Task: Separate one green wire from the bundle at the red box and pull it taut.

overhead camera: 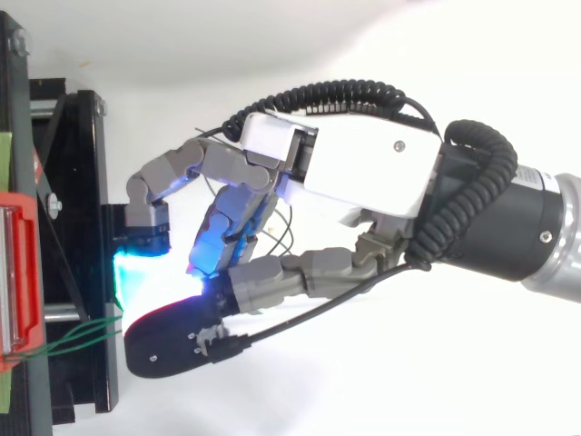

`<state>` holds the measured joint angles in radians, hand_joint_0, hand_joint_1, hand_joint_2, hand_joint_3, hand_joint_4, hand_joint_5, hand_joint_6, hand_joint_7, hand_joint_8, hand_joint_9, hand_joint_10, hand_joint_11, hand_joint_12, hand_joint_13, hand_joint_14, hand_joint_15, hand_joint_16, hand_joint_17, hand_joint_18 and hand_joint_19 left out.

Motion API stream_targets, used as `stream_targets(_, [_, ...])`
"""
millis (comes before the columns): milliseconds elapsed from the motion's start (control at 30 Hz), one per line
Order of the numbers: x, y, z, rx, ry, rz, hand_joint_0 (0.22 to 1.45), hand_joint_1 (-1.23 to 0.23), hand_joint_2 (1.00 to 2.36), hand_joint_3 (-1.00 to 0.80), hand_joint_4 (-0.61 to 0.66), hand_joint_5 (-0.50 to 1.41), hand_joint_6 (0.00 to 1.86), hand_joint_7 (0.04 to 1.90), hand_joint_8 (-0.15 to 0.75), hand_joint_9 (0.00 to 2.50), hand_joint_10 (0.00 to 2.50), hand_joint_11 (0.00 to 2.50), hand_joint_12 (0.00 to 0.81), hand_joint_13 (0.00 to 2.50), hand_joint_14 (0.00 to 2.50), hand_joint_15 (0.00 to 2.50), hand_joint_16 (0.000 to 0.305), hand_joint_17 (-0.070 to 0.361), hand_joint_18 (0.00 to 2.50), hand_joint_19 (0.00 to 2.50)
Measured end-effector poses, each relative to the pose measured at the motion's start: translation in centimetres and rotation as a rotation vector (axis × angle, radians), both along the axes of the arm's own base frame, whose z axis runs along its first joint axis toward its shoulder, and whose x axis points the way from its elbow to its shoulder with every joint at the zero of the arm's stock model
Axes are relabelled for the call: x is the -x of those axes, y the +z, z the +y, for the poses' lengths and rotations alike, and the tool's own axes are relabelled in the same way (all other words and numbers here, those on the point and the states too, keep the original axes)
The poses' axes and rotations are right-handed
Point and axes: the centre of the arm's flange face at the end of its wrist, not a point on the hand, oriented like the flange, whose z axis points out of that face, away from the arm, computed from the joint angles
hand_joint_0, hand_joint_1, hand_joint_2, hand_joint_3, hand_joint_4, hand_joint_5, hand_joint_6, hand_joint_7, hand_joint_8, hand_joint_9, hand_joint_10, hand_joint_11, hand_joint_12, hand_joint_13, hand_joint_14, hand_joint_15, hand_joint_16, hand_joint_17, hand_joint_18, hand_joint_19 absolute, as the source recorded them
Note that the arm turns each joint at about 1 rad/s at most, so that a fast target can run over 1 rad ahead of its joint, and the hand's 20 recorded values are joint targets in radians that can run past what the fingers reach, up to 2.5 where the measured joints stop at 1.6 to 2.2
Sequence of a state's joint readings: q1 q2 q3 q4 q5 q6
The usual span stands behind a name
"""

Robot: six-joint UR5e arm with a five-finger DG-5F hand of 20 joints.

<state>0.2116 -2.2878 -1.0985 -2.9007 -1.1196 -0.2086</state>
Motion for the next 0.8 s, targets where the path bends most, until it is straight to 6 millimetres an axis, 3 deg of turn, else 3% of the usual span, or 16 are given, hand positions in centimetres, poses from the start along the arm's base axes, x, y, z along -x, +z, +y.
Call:
stream_targets(500, [0.01,-0.07,-0.01,0.0,-0.001,0.001,0.59,-0.69,1.0,-0.5,0.17,-0.2,0.87,1.02,0.291,1.2,0.22,1.74,0.337,1.38,0.02,1.43,0.055,0.123,0.88,0.56])
stream_targets(667, [0.03,-0.13,-0.01,0.001,-0.001,0.003,0.6,-0.77,1.0,-0.5,0.17,-0.2,0.87,1.03,0.283,1.2,0.22,1.75,0.336,1.37,0.02,1.44,0.055,0.123,0.88,0.54])
stream_targets(800, [0.04,-0.17,-0.01,0.001,-0.001,0.004,0.64,-0.83,1.02,-0.27,0.11,-0.21,0.87,1.09,0.284,1.19,0.21,1.77,0.342,1.37,0.02,1.43,0.054,0.122,0.88,0.53])
